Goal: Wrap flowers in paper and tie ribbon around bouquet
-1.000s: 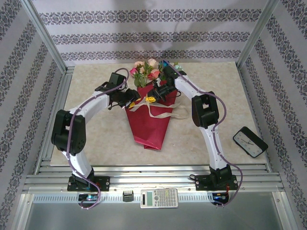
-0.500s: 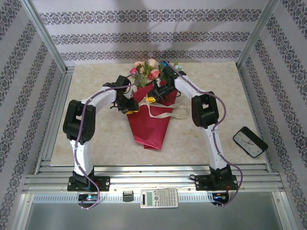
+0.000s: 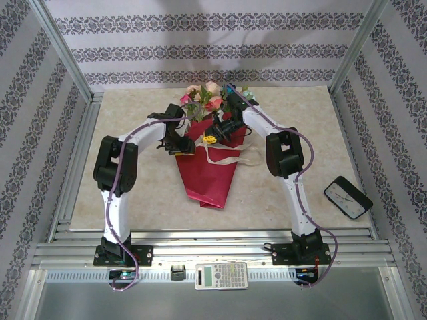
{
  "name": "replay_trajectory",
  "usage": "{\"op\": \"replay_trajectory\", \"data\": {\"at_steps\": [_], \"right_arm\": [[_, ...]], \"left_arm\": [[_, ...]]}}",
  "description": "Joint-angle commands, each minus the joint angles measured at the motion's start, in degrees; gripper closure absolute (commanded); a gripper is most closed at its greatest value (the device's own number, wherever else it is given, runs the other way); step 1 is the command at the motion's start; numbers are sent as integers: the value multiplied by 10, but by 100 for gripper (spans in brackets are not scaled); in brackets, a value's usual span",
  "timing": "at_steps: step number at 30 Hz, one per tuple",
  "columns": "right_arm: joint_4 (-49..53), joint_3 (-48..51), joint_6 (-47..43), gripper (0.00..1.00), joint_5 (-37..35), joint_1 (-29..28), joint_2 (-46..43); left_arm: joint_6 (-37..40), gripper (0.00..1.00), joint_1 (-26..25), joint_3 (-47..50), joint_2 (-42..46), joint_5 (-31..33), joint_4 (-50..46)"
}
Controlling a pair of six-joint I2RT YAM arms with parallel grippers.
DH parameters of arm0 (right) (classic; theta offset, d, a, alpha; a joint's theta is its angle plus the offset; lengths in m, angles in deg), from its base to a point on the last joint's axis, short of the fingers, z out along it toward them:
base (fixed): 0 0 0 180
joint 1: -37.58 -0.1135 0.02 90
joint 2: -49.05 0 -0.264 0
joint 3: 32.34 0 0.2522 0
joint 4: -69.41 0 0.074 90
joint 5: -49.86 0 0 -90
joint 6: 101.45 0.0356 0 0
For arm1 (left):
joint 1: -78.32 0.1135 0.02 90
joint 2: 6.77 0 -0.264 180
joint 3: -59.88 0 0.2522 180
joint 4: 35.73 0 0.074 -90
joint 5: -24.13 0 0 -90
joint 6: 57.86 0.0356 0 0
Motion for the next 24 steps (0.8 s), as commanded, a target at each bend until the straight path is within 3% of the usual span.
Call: {"op": "replay_trajectory", "data": {"at_steps": [1, 6, 12, 18, 24], "right_arm": [[-1, -15, 3, 100, 1, -9, 10], [-2, -12, 3, 100, 2, -11, 10], [-3, -9, 4, 100, -1, -12, 6], [-9, 1, 4, 100, -4, -11, -2], [-11, 7, 3, 100, -12, -10, -13]], "left_arm": [[16, 49, -5, -15, -19, 12, -17], [14, 51, -9, -37, -37, 15, -16], [4, 82, -17, -38, -46, -3, -10], [-9, 100, -19, -13, -13, 12, -1], [-31, 100, -18, 35, 38, 10, 12]]}}
